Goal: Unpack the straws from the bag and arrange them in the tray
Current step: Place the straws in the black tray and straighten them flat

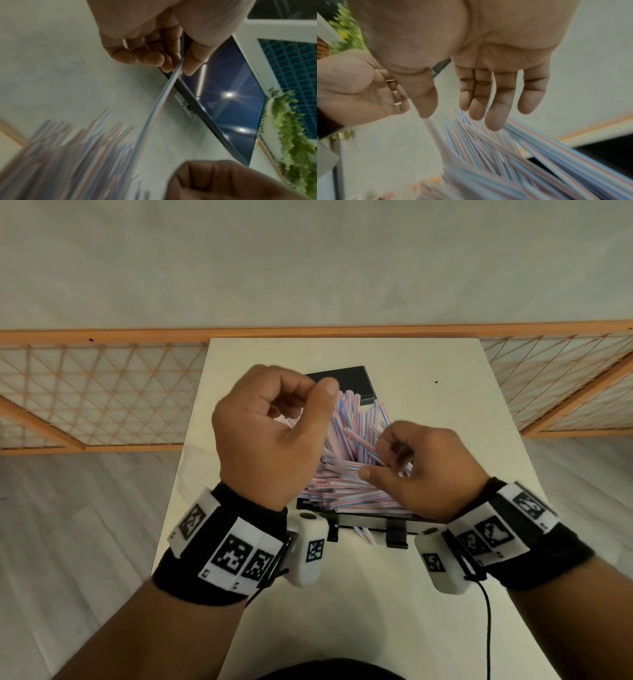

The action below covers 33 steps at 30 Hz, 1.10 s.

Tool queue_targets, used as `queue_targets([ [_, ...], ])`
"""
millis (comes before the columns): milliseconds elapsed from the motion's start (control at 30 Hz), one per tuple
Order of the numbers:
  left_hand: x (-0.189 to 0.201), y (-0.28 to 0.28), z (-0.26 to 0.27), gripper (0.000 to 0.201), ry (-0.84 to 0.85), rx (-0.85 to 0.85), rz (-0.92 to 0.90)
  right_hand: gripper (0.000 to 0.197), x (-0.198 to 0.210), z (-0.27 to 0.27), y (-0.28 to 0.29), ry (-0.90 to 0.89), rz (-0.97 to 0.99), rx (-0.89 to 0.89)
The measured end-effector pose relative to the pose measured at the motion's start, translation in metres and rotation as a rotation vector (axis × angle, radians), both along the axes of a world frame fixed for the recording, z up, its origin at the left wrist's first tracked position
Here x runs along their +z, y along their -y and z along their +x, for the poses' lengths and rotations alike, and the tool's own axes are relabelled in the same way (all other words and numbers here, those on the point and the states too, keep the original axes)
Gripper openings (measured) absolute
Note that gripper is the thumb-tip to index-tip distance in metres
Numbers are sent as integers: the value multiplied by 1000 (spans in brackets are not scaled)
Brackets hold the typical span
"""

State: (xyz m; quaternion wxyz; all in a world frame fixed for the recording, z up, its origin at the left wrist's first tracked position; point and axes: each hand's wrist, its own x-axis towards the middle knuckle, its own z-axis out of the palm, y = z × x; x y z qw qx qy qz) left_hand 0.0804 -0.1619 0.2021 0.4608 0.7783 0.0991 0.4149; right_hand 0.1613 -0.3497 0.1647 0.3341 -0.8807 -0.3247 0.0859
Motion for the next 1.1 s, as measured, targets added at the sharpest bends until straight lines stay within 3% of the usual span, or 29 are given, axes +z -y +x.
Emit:
queue_targets([
  [100,12,10,0,20,61,-58,-51,40,22,-3,-8,-16,72,74],
  [200,9,15,0,17,22,-132,-127,15,20,-3,-12,-6,152,140],
  [300,-1,11,-3,21,-26,-179,-250,17,6,-2,-4,-13,128,123],
  [433,-38,-13,-1,24,-143,16,-551,32,-33,-10,12,-106,-12,89],
  [533,-74,-27,-1,12,-537,133,-438,45,-63,-14,23,-66,-200,64],
  [633,-97,-29,-8,7,-820,14,-395,35,-74,-15,26,-56,-184,-48],
  [700,-102,-26,-14,20,-843,-90,-437,36,-74,-18,27,-51,-130,-98],
  [800,-101,-20,-16,19,-828,-186,-357,45,-73,-20,32,-33,-176,-95],
  [933,-106,-12,-14,31,-761,-156,-90,56,-76,-16,32,-111,-370,-35],
  [1100,-111,-5,-10,47,-717,-69,5,66,-72,-17,19,-119,-323,120],
])
